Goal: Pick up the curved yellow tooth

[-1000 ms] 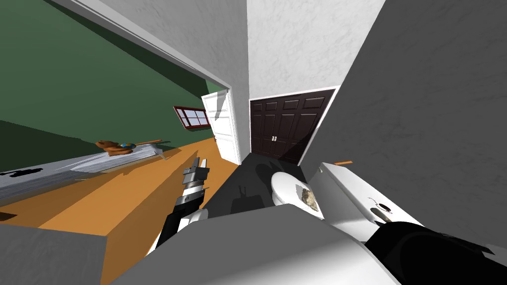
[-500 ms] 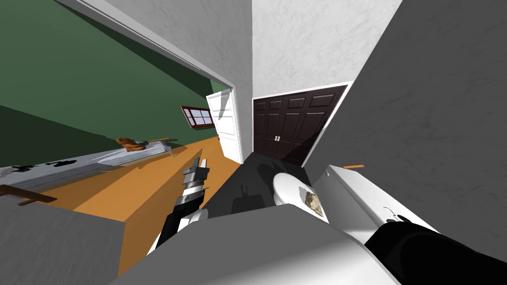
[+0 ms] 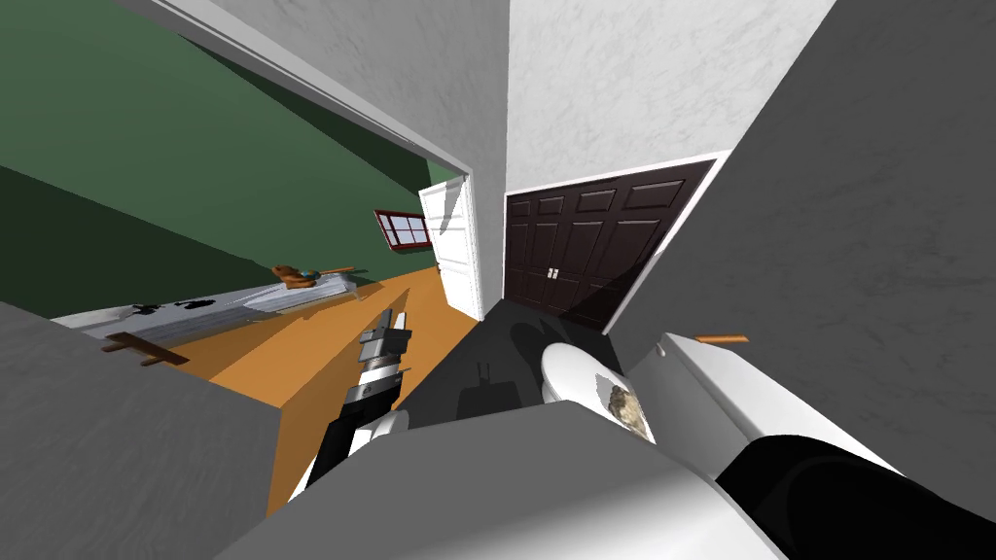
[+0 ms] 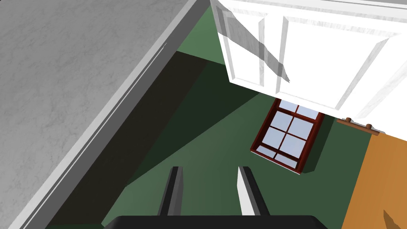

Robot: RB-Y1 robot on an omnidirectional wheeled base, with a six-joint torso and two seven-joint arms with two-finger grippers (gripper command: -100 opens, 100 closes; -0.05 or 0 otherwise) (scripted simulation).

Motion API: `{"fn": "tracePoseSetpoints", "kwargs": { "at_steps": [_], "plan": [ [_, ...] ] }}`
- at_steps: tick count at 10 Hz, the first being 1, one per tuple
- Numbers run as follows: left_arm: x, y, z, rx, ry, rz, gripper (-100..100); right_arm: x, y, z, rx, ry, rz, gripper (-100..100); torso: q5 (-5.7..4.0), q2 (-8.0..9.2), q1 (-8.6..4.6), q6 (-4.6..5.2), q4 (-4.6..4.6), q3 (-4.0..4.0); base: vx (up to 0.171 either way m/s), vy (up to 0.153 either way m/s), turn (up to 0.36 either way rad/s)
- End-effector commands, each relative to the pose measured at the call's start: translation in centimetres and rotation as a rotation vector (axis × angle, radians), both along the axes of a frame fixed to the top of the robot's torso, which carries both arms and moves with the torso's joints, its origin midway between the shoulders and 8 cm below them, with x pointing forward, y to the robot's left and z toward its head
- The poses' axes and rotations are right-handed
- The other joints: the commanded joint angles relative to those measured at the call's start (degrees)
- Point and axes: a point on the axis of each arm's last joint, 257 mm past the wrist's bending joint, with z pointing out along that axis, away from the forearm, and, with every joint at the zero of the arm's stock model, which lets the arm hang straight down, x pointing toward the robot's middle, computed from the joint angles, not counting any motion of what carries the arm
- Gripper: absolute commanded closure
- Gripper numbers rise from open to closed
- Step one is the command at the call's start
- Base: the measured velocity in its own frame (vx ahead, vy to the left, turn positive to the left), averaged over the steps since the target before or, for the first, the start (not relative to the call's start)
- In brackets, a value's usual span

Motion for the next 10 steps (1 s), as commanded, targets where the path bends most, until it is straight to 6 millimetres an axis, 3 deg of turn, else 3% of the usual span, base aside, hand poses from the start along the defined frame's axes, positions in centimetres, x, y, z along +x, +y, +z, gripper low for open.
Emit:
{"fn": "tracePoseSetpoints", "kwargs": {
  "at_steps": [1, 3, 5, 9, 10],
  "plan": [
    [0.0, 0.0, 0.0, 0.0, 0.0, 0.0, 0, -0.9, -0.4, 0.2, -0.009, 0.006, -0.013, -100, 0.0, 0.0, 0.0, 0.0, 0.0, 0.0, -0.002, -0.002, -0.03],
    [0.0, 0.0, 0.0, 0.0, 0.0, 0.0, 0, -3.8, -0.2, -0.2, -0.005, 0.004, -0.053, -100, 0.01, -0.01, 0.03, -0.04, 0.0, -0.01, -0.009, 0.001, 0.226],
    [0.0, 0.0, 0.0, 0.0, 0.0, 0.0, 0, -4.0, -0.4, -0.1, -0.01, 0.007, -0.056, -100, 0.0, 0.0, 0.0, 0.02, 0.0, 0.0, -0.006, -0.006, -0.002],
    [0.0, 0.0, 0.0, 0.0, 0.0, 0.0, 0, -7.8, 0.5, -0.9, -0.003, -0.001, -0.105, -100, 0.0, -0.02, 0.02, -0.05, 0.0, -0.01, -0.009, 0.001, 0.162],
    [0.0, 0.0, 0.0, 0.0, 0.0, 0.0, 0, -7.3, 0.2, -0.7, -0.007, 0.003, -0.1, -100, 0.0, -0.01, 0.02, -0.04, 0.0, -0.01, -0.006, -0.004, 0.043]
  ]
}}
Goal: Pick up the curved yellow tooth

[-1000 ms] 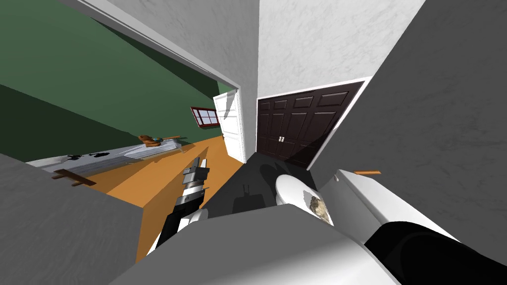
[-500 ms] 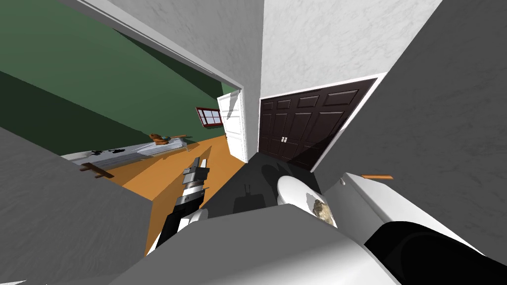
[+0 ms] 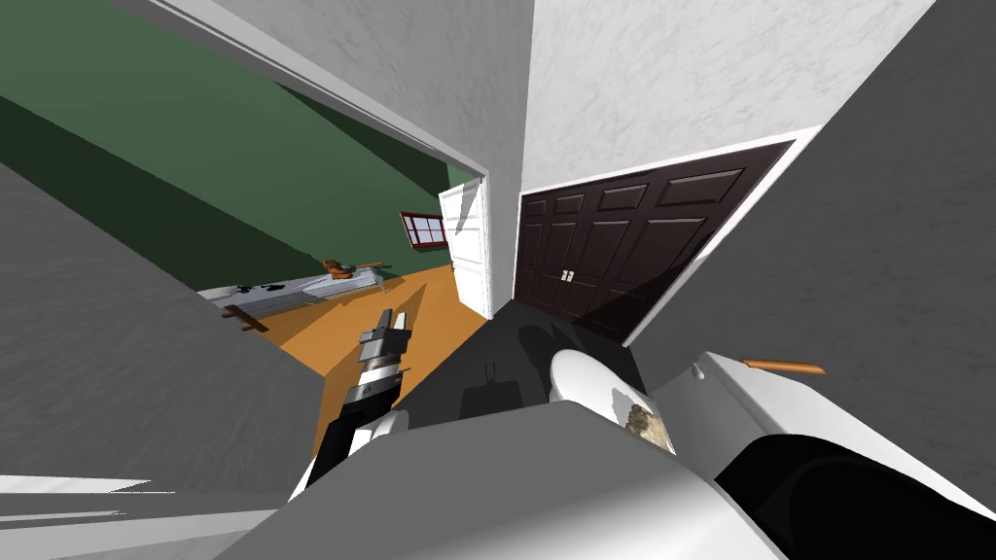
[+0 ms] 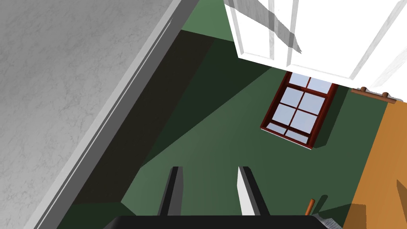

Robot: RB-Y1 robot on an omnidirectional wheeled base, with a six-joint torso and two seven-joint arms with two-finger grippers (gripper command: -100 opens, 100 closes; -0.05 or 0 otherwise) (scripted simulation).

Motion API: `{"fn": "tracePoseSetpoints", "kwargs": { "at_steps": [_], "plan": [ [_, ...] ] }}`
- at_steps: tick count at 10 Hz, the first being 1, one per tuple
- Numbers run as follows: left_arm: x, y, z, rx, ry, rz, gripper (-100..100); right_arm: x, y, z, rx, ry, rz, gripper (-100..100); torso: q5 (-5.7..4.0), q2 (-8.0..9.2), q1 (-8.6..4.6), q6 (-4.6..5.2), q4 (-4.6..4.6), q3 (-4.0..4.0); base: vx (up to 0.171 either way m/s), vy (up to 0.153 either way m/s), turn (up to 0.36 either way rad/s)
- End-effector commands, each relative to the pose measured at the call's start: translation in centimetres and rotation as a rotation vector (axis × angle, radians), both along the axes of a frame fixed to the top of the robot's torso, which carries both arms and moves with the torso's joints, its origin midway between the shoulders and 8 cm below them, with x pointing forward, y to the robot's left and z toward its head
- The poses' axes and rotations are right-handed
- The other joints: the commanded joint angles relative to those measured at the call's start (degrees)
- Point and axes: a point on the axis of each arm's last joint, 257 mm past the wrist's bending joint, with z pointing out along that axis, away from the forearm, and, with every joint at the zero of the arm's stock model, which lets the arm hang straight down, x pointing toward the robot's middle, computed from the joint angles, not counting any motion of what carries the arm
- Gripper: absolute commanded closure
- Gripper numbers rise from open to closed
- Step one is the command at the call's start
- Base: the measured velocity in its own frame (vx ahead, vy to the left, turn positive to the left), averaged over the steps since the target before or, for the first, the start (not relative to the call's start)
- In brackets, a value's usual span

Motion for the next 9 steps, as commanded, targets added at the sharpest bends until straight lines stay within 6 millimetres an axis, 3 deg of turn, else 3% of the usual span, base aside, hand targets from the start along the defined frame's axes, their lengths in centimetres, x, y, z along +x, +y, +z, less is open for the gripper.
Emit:
{"fn": "tracePoseSetpoints", "kwargs": {
  "at_steps": [1, 5, 6, 7, 9],
  "plan": [
    [0.0, 0.0, 0.0, 0.0, 0.0, 0.0, 0, 0.0, 0.0, 0.0, 0.0, 0.0, 0.0, 100, 0.0, 0.0, 0.0, 0.0, 0.0, 0.0, 0.0, 0.0, 0.0],
    [0.0, 0.0, 0.0, 0.0, 0.0, 0.0, 0, 0.1, 0.1, -0.1, 0.004, -0.004, 0.002, 100, -0.13, 0.03, -0.39, 0.02, -0.01, 0.01, 0.001, 0.005, 0.002],
    [0.0, 0.0, 0.0, 0.0, 0.0, 0.0, 0, 0.2, 0.2, -0.1, 0.005, -0.004, 0.002, 0, -0.15, 0.05, -0.47, 0.03, 0.0, 0.02, 0.0, 0.0, 0.0],
    [0.0, 0.0, 0.0, 0.0, 0.0, 0.0, 0, 0.3, -0.4, 0.4, -0.009, 0.007, 0.001, 100, -0.16, 0.06, -0.51, 0.03, 0.0, 0.03, 0.005, -0.009, -0.183],
    [0.0, 0.0, 0.0, 0.0, 0.0, 0.0, 0, 3.3, -0.6, 0.6, -0.005, 0.006, 0.041, 100, -0.14, 0.12, -0.53, 0.18, 0.0, 0.06, 0.011, -0.005, -0.248]
  ]
}}
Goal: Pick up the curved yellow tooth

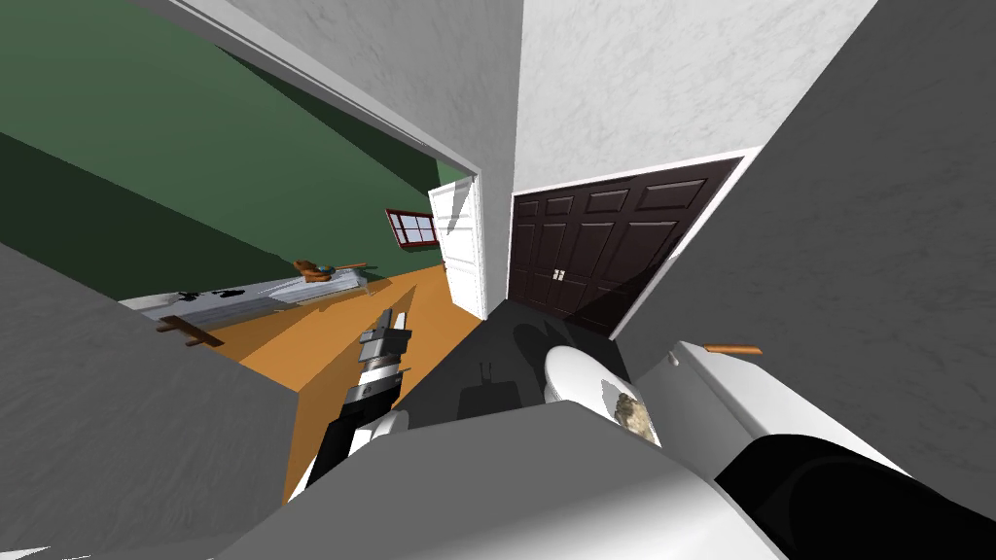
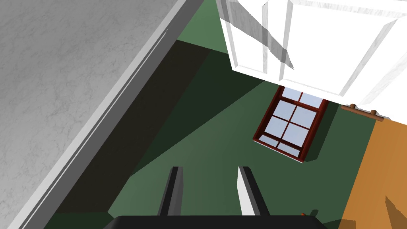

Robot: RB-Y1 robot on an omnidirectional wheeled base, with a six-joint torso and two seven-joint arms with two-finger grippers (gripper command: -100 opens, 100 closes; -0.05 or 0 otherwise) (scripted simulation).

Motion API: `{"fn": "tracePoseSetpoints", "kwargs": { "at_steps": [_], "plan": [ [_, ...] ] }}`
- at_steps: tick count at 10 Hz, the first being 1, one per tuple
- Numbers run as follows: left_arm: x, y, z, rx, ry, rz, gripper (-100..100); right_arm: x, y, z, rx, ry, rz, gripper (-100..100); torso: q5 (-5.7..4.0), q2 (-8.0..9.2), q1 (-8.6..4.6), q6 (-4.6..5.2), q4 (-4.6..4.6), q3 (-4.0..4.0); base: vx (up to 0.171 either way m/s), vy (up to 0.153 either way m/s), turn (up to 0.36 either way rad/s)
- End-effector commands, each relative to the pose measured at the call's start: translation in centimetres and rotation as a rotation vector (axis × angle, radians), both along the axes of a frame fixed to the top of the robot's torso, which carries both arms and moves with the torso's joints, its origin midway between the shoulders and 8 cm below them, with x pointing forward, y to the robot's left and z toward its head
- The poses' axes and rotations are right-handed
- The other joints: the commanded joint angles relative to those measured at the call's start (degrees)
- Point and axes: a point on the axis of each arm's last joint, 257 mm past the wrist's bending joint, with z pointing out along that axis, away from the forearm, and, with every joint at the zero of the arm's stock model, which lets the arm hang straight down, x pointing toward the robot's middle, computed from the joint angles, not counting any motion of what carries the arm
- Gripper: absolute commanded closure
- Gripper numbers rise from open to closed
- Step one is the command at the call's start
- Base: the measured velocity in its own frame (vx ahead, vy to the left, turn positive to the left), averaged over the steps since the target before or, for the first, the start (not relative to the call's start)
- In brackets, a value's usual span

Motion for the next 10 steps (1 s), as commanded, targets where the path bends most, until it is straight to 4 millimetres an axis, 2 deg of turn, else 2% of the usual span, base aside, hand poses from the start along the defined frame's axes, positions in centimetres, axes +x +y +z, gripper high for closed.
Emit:
{"fn": "tracePoseSetpoints", "kwargs": {
  "at_steps": [1, 3, 5, 7, 8, 9, 10],
  "plan": [
    [0.0, 0.0, 0.0, 0.0, 0.0, 0.0, 0, 0.6, -0.2, 0.4, -0.004, 0.001, 0.005, 100, 0.0, 0.0, 0.0, 0.0, 0.0, 0.0, 0.008, 0.004, -0.062],
    [0.0, 0.0, 0.0, 0.0, 0.0, 0.0, 0, 1.0, 0.1, 0.2, 0.004, -0.004, 0.011, 100, 0.0, -0.03, 0.03, -0.13, 0.01, -0.01, 0.002, 0.0, 0.02],
    [0.0, 0.0, 0.0, 0.0, 0.0, 0.0, 0, 3.4, -0.5, 0.9, -0.008, 0.005, 0.044, 100, 0.01, -0.03, 0.02, -0.05, -0.01, -0.02, 0.01, 0.0, -0.212],
    [0.0, 0.0, 0.0, 0.0, 0.0, 0.0, 0, 4.1, 0.0, 0.5, 0.005, -0.004, 0.055, 100, 0.01, 0.0, 0.05, -0.08, 0.01, 0.0, 0.005, 0.004, -0.034],
    [0.0, 0.0, 0.0, 0.0, 0.0, 0.0, 0, 5.0, -0.4, 1.1, -0.008, 0.004, 0.067, 100, 0.0, -0.04, 0.04, -0.16, 0.01, -0.01, 0.007, 0.0, -0.132],
    [0.0, 0.0, 0.0, 0.0, 0.0, 0.0, 0, 5.7, 0.1, 0.7, 0.005, -0.004, 0.078, 100, 0.01, -0.04, 0.03, -0.05, -0.01, -0.02, 0.007, 0.003, -0.084],
    [0.0, 0.0, 0.0, 0.0, 0.0, 0.0, 0, 5.7, 0.1, 0.7, 0.005, -0.004, 0.078, 100, 0.0, -0.03, 0.04, -0.1, 0.0, -0.02, 0.002, 0.002, 0.012]
  ]
}}
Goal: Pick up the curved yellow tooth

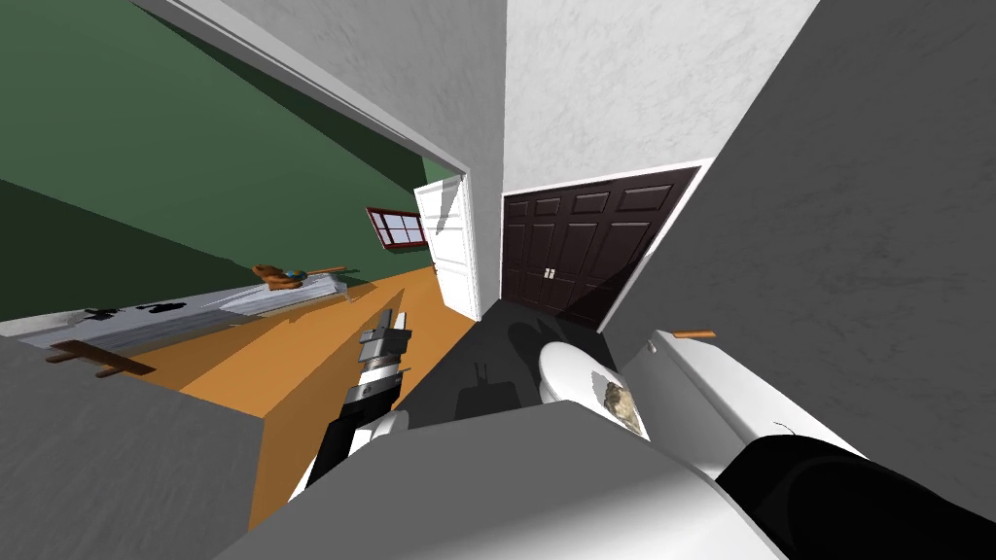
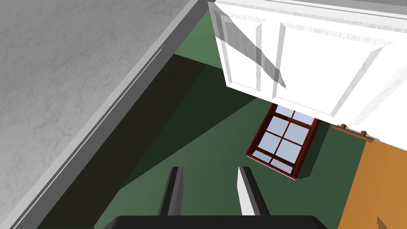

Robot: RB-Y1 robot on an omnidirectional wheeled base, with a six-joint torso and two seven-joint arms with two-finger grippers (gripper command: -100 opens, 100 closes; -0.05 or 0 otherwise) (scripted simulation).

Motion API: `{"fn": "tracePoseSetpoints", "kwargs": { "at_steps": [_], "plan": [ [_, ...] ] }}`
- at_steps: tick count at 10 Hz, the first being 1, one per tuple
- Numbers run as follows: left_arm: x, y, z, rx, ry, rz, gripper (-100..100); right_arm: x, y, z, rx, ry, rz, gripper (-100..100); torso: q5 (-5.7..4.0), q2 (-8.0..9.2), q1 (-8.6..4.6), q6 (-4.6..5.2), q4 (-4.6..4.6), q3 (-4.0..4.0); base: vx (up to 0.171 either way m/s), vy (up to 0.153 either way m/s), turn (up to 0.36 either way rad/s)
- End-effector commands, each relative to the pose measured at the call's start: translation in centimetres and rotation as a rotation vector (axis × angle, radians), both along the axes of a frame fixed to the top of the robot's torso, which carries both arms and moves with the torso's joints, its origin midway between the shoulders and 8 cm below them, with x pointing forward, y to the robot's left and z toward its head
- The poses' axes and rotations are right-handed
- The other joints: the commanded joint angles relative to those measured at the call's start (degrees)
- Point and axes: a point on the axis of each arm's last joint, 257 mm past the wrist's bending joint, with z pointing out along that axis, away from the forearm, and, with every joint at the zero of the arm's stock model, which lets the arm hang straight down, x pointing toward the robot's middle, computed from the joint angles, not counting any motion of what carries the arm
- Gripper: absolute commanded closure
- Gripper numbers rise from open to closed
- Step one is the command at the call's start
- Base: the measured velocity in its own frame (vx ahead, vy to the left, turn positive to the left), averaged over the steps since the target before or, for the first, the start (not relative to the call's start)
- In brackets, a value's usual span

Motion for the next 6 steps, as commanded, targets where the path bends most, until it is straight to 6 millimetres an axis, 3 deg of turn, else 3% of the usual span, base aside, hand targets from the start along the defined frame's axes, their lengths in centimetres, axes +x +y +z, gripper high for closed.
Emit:
{"fn": "tracePoseSetpoints", "kwargs": {
  "at_steps": [1, 3, 6],
  "plan": [
    [0.0, 0.0, 0.0, 0.0, 0.0, 0.0, 0, 1.5, -0.1, 0.4, -0.006, 0.002, 0.021, 100, 0.0, 0.0, 0.0, 0.0, 0.0, 0.0, 0.007, 0.0, -0.122],
    [0.0, 0.0, 0.0, 0.0, 0.0, 0.0, 0, 1.8, 0.2, 0.3, 0.001, -0.002, 0.027, 100, 0.01, 0.01, 0.0, 0.07, -0.01, 0.0, 0.005, 0.002, -0.055],
    [0.0, 0.0, 0.0, 0.0, 0.0, 0.0, 0, 4.9, 0.5, 0.8, -0.006, 0.0, 0.074, 100, 0.01, 0.02, 0.02, 0.07, 0.0, 0.01, 0.008, 0.001, -0.125]
  ]
}}
